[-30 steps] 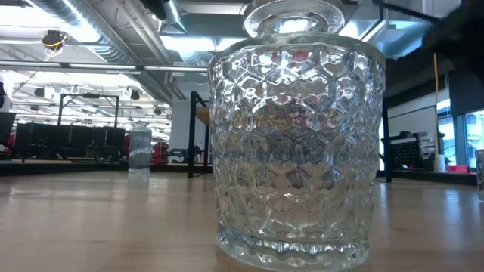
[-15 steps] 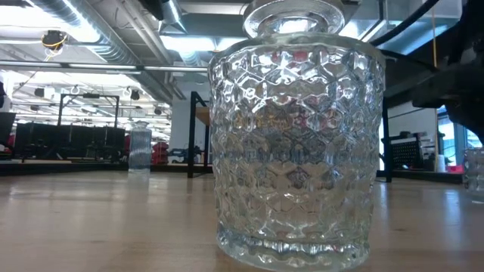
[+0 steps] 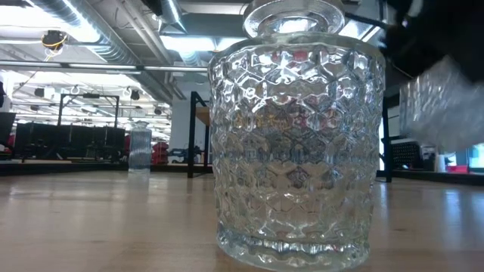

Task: Sort vases onto shelf
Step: Put the transparent vase on the shelf aligned with the other transparent vase

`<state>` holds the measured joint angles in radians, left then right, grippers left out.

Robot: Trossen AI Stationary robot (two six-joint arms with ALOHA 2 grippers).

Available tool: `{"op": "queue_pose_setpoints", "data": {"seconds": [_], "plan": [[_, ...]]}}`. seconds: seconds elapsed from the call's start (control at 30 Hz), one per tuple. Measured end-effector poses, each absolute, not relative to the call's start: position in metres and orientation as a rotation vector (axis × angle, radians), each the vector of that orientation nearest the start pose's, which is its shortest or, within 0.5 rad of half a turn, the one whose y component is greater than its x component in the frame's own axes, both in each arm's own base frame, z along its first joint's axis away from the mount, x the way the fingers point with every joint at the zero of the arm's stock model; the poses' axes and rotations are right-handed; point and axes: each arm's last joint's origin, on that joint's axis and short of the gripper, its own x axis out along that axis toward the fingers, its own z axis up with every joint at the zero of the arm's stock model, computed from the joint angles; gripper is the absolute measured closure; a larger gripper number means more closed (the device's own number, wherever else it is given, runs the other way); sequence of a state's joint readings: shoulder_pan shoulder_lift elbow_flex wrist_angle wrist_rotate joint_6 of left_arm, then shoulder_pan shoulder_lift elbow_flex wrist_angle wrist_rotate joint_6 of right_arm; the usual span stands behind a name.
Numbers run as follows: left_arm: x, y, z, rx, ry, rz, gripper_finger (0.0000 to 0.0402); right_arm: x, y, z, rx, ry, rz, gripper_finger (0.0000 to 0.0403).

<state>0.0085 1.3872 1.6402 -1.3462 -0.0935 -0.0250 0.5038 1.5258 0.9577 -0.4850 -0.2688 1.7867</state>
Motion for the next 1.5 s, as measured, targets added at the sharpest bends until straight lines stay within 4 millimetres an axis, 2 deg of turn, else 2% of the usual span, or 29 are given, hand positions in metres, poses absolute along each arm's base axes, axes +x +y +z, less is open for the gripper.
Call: {"op": "queue_pose_setpoints", "data": {"seconds": [0.2,0.33,0.47,0.57,0.8,0.93,1.0,1.17,1.3,1.4,1.5], "plan": [[0.239,0.004,0.397,0.027,1.079,0.102,0.0333,0.261,0.126,0.217,1.415,1.646,-0.057,0.0197],[0.239,0.004,0.397,0.031,1.079,0.100,0.0333,0.259,0.111,0.210,1.414,1.812,0.047,0.0197],[0.240,0.004,0.397,0.024,1.075,0.102,0.0333,0.258,0.101,0.192,1.414,1.965,0.109,0.0197],[0.240,0.002,0.398,0.013,1.069,0.105,0.0333,0.264,0.098,0.170,1.439,2.053,0.197,0.0197],[0.241,-0.007,0.398,-0.005,1.060,0.095,0.0333,0.277,0.094,0.119,1.499,2.129,0.266,0.0197],[0.241,-0.012,0.398,-0.006,1.058,0.082,0.0333,0.279,0.096,0.102,1.497,2.143,0.292,0.0196],[0.241,-0.014,0.398,-0.002,1.054,0.074,0.0333,0.280,0.098,0.100,1.475,2.139,0.295,0.0176],[0.242,-0.016,0.399,0.000,1.038,0.068,0.0333,0.280,0.096,0.097,1.388,2.112,0.206,0.0087],[0.244,-0.016,0.400,-0.002,1.019,0.068,0.0333,0.286,0.095,0.099,1.366,2.086,0.167,0.0032],[0.244,-0.016,0.400,-0.002,1.009,0.066,0.0333,0.293,0.092,0.104,1.347,2.053,0.143,0.0013],[0.245,-0.016,0.401,-0.003,1.004,0.066,0.0333,0.300,0.090,0.117,1.303,2.019,0.098,0.0011]]}}
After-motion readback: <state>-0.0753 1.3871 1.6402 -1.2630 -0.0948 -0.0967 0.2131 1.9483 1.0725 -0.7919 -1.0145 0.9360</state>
